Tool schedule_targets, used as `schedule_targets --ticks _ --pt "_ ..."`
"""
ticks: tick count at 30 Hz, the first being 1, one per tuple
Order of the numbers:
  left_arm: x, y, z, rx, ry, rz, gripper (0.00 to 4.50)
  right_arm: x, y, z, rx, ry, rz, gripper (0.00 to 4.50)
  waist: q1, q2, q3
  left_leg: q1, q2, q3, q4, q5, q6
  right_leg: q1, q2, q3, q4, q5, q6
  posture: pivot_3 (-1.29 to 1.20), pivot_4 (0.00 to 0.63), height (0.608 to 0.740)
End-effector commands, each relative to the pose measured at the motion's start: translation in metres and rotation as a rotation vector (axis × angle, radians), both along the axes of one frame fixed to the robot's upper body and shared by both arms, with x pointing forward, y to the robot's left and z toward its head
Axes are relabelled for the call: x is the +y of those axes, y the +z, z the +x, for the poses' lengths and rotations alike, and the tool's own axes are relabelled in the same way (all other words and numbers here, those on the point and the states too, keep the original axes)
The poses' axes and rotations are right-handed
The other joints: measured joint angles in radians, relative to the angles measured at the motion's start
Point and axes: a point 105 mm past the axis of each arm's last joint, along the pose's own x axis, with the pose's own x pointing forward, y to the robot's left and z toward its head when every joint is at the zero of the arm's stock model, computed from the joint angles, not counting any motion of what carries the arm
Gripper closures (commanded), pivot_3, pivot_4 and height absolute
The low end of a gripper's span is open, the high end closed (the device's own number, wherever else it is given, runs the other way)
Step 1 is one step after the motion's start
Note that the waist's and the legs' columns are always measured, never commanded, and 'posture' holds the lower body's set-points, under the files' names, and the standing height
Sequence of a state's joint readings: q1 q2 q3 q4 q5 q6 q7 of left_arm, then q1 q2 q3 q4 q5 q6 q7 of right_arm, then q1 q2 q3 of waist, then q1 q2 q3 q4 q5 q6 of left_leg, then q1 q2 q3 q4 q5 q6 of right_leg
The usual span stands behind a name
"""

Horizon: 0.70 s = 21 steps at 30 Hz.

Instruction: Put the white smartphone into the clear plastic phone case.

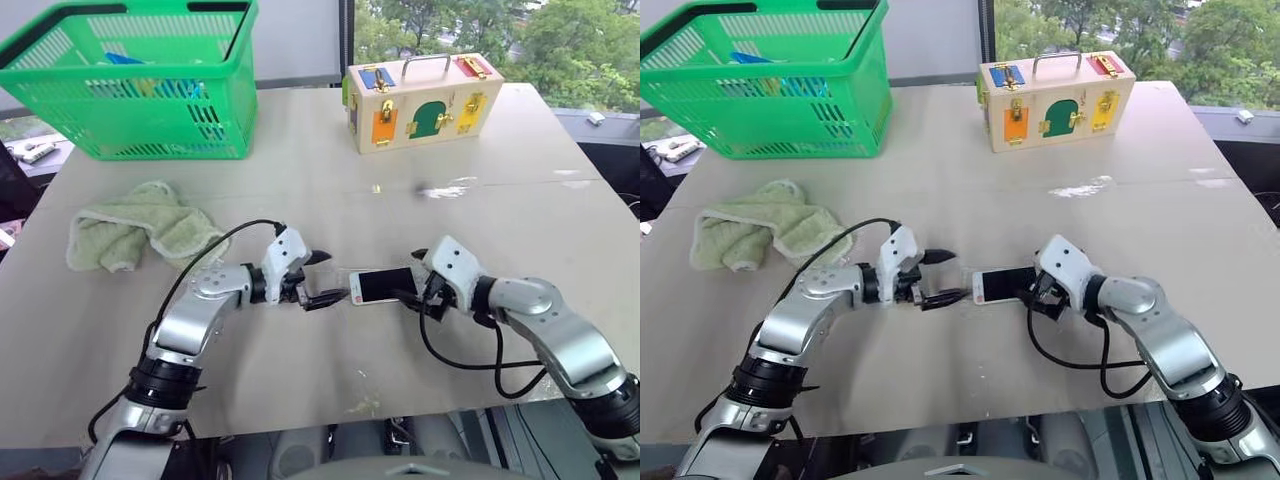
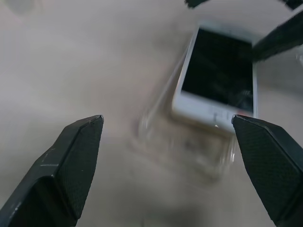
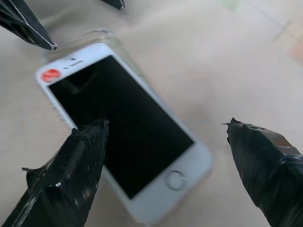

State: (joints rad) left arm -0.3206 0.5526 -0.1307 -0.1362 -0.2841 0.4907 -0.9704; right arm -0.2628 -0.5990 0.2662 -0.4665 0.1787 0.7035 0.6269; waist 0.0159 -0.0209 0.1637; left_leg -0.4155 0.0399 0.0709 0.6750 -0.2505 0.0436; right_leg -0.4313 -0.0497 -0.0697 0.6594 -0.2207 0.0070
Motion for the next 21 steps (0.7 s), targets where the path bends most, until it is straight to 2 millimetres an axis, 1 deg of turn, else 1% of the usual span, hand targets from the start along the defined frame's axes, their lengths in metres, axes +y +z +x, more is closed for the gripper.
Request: schedule_targets --ticks 1,2,4,7,9,11,13,15,16,17,19,21 --pt "-0.016 0.011 -0.001 -0.027 -0.029 -0.028 0.00 -0.002 0.012 0.004 -0.052 0.019 -0.002 0.16 -0.002 0.000 0.000 0.000 0.000 0.000 0.000 0.000 0.000 0.000 0.000 0.000 0.000 0.000 0.000 0.00 0.150 0.740" --pt "-0.016 0.013 0.000 -0.028 -0.026 -0.035 0.00 -0.002 0.015 0.003 -0.055 0.039 0.004 0.16 -0.002 0.000 0.000 0.000 0.000 0.000 0.000 0.000 0.000 0.000 0.000 0.000 0.000 0.000 0.000 0.00 0.150 0.740" --pt "-0.009 0.017 0.001 -0.026 -0.012 -0.042 0.00 0.000 0.023 -0.003 -0.051 0.088 0.027 0.16 -0.005 0.000 0.000 0.000 0.000 0.001 0.000 0.000 0.000 0.000 0.001 0.001 0.000 0.000 0.000 0.00 0.150 0.740" --pt "0.011 0.017 -0.001 -0.020 -0.004 -0.013 0.00 0.005 0.032 -0.013 -0.040 0.168 0.042 0.16 -0.005 -0.001 0.001 0.000 0.000 0.001 0.000 0.000 0.000 -0.001 0.001 0.002 0.000 0.000 0.000 0.00 0.150 0.740" --pt "0.023 0.015 -0.003 -0.015 -0.004 0.009 0.00 0.009 0.032 -0.017 -0.036 0.215 0.028 0.16 -0.008 0.000 0.001 0.000 0.001 0.001 -0.001 0.000 0.000 -0.001 0.002 0.001 0.000 0.000 0.000 0.00 0.150 0.740" --pt "0.029 0.014 -0.004 -0.016 -0.008 0.021 0.00 0.014 0.030 -0.019 -0.029 0.253 0.015 0.16 -0.004 0.000 0.001 0.001 0.001 0.001 -0.002 0.000 0.000 -0.002 0.002 0.001 0.000 0.000 0.000 0.00 0.150 0.740" --pt "0.030 0.017 0.001 -0.049 0.004 0.005 0.00 0.022 0.027 -0.018 -0.039 0.276 0.001 0.16 0.000 0.000 0.001 0.001 0.001 0.001 -0.002 0.000 0.000 -0.002 0.001 0.001 0.000 0.000 0.000 0.00 0.150 0.740" --pt "0.024 0.041 0.019 -0.104 0.093 -0.133 0.00 0.027 0.027 -0.011 -0.060 0.265 0.004 0.16 0.002 -0.001 0.002 0.000 0.001 0.001 -0.002 0.000 0.000 -0.001 0.000 0.001 0.000 -0.002 -0.003 0.00 0.150 0.740" --pt "0.022 0.056 0.031 -0.126 0.157 -0.216 0.00 0.028 0.029 -0.008 -0.070 0.254 0.022 0.16 0.004 -0.002 0.003 0.000 -0.001 0.001 -0.001 0.000 0.000 -0.001 -0.001 0.001 0.000 -0.002 -0.003 0.00 0.150 0.740" --pt "0.022 0.068 0.041 -0.140 0.208 -0.276 0.00 0.030 0.033 -0.007 -0.077 0.247 0.043 0.16 0.008 -0.005 0.004 -0.001 -0.001 0.000 0.000 0.000 0.000 -0.001 -0.001 0.001 0.000 -0.002 -0.003 0.00 0.150 0.740" --pt "0.025 0.091 0.062 -0.173 0.324 -0.386 0.00 0.034 0.045 -0.005 -0.093 0.228 0.119 0.16 0.010 -0.009 0.006 -0.003 -0.001 -0.001 0.004 0.000 0.000 -0.001 -0.001 0.000 0.002 0.001 0.001 0.00 0.150 0.740" --pt "0.026 0.114 0.076 -0.232 0.400 -0.454 0.00 0.036 0.059 -0.002 -0.119 0.201 0.196 0.16 0.003 -0.009 0.006 -0.003 0.000 -0.001 0.007 0.000 0.000 -0.001 0.000 0.001 0.002 0.002 0.002 0.00 0.150 0.740"
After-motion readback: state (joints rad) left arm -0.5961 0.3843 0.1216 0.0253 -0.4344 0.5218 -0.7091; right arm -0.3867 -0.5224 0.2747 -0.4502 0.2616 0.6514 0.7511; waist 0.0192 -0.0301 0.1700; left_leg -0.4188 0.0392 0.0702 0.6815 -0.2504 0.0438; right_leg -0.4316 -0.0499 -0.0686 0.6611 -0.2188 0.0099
